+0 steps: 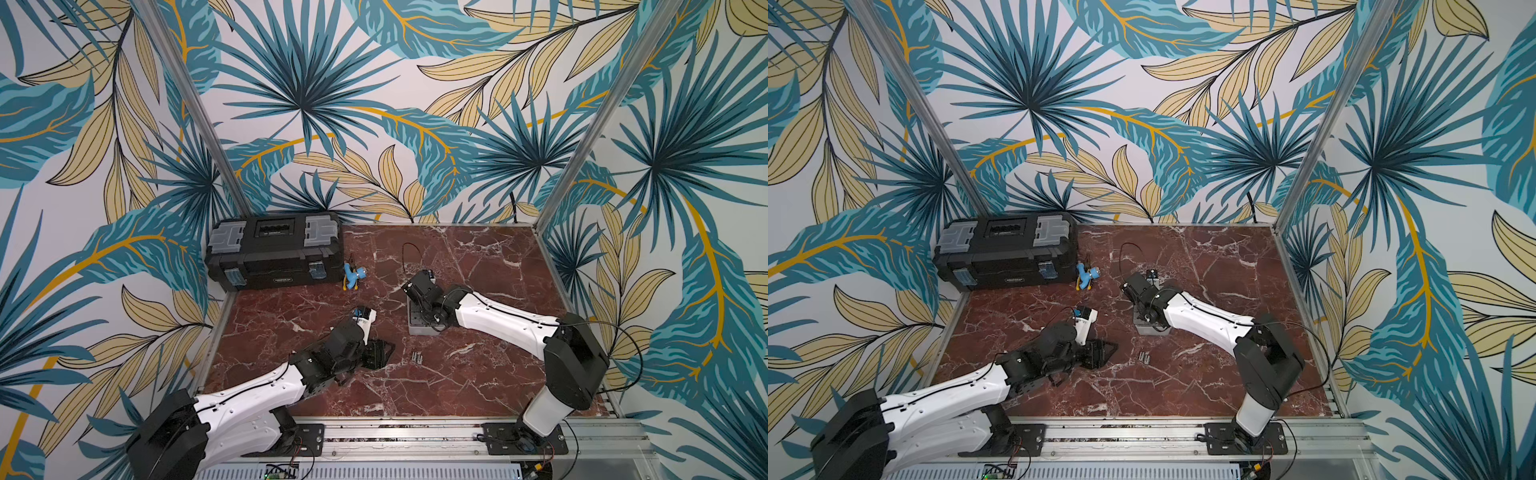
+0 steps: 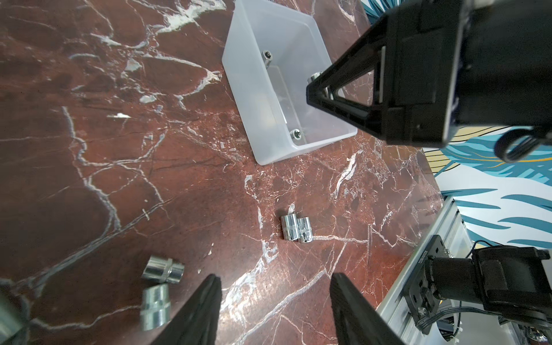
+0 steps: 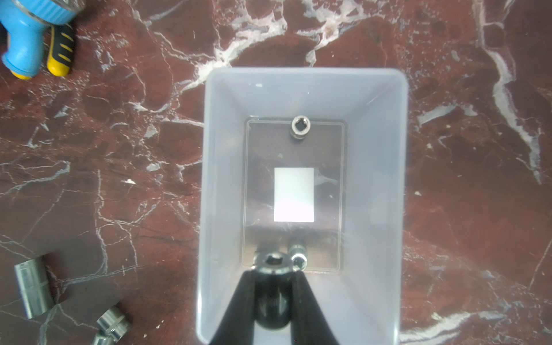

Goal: Put the socket on the desktop into the storage box
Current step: Place the socket head in the storage box.

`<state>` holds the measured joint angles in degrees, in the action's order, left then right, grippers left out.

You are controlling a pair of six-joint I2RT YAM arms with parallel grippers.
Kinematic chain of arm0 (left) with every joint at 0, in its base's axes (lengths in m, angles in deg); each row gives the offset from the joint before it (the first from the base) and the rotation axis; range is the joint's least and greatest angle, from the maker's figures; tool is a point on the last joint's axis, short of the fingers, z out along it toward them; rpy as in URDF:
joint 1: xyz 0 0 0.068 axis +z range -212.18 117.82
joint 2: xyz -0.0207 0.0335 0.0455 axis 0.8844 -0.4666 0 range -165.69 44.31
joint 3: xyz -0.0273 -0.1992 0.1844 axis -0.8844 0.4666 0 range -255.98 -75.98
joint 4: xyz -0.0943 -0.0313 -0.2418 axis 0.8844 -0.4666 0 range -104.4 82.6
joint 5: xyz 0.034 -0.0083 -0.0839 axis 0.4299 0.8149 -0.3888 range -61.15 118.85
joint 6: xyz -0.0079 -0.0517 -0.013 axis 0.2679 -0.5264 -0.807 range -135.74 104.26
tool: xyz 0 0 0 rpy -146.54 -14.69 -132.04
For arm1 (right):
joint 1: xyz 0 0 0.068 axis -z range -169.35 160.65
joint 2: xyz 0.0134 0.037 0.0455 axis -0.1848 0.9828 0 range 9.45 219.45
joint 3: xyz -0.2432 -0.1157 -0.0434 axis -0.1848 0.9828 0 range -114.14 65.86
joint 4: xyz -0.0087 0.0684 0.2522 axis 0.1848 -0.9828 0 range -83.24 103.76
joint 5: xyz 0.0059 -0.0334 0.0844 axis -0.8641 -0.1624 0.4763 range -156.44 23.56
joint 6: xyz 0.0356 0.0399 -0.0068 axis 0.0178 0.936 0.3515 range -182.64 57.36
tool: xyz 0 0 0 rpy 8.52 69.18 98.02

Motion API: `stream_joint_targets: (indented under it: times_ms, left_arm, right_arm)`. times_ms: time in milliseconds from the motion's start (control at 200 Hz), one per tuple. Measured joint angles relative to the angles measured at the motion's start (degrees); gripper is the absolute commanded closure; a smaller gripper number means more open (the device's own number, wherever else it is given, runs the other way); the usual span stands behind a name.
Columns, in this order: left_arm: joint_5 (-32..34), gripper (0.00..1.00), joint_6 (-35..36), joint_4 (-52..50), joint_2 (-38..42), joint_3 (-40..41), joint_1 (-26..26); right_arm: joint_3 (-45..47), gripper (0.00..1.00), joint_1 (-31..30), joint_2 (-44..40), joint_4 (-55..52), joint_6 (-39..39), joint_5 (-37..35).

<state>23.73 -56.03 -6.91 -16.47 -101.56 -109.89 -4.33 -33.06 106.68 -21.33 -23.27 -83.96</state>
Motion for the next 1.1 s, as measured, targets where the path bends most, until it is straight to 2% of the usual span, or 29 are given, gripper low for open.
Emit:
stream_joint_targets:
  times_ms: [1097]
  left_arm:
    - [1.53,0.37,0.02,-2.05,2.08,0.02,0.00]
  right_arm:
    - [-2.67,1.00,2.16,-0.04,-0.81,-4.17,-1.95]
